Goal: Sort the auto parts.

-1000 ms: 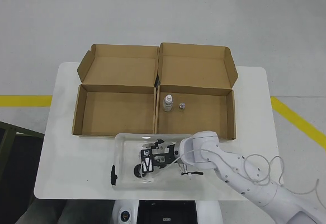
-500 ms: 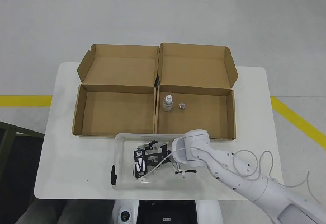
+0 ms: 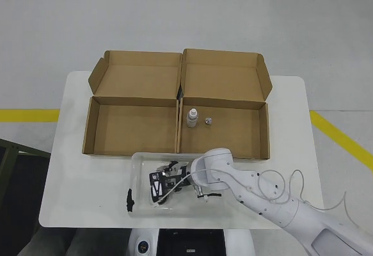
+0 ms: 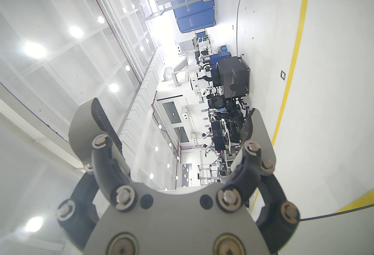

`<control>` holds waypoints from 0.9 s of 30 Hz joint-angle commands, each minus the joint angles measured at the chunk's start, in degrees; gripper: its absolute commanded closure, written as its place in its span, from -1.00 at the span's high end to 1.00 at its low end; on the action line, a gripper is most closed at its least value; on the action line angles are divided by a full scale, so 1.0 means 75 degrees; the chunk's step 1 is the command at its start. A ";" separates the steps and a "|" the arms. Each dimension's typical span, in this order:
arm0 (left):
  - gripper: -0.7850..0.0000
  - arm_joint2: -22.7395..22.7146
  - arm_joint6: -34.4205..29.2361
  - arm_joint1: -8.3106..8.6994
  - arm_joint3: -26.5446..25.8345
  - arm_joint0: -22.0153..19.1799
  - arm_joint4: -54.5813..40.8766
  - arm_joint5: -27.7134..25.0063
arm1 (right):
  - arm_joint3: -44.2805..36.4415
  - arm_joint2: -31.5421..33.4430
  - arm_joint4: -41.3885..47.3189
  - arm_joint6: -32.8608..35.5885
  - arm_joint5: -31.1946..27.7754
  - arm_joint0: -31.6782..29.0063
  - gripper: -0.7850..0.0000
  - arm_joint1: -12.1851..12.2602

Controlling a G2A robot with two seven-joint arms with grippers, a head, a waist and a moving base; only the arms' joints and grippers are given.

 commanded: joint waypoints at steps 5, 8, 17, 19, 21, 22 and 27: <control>1.00 0.0000 0.0000 0.0000 0.0000 0.0000 0.0000 0.0000 | 0.0145 -0.0029 -0.0008 -0.0024 -0.0062 0.0025 -0.78 -0.0082; 1.00 0.0000 0.0000 0.0000 0.0000 0.0000 0.0000 0.0000 | 0.0171 0.0016 0.0024 -0.0054 -0.0100 0.0029 -1.00 -0.0102; 1.00 0.0000 0.0000 0.0000 0.0000 0.0000 0.0000 0.0000 | -0.0211 0.0413 0.0224 -0.0187 -0.0276 -0.0021 -1.00 -0.0048; 1.00 0.0000 0.0000 0.0000 0.0000 0.0000 0.0000 0.0000 | -0.0335 0.0520 0.0278 -0.0230 -0.0326 -0.0060 -1.00 -0.0023; 1.00 0.0000 0.0000 0.0000 0.0000 0.0000 0.0000 0.0000 | -0.0465 0.0626 0.0329 -0.0298 -0.0367 -0.0099 -1.00 0.0001; 1.00 0.0000 0.0000 0.0000 0.0000 0.0000 0.0000 0.0000 | -0.0541 0.0680 0.0291 -0.0299 -0.0347 -0.0108 -1.00 0.0012; 1.00 0.0000 0.0000 0.0000 0.0000 0.0000 0.0000 0.0000 | -0.1051 0.0894 0.0263 -0.0451 -0.0355 -0.0204 -1.00 0.0057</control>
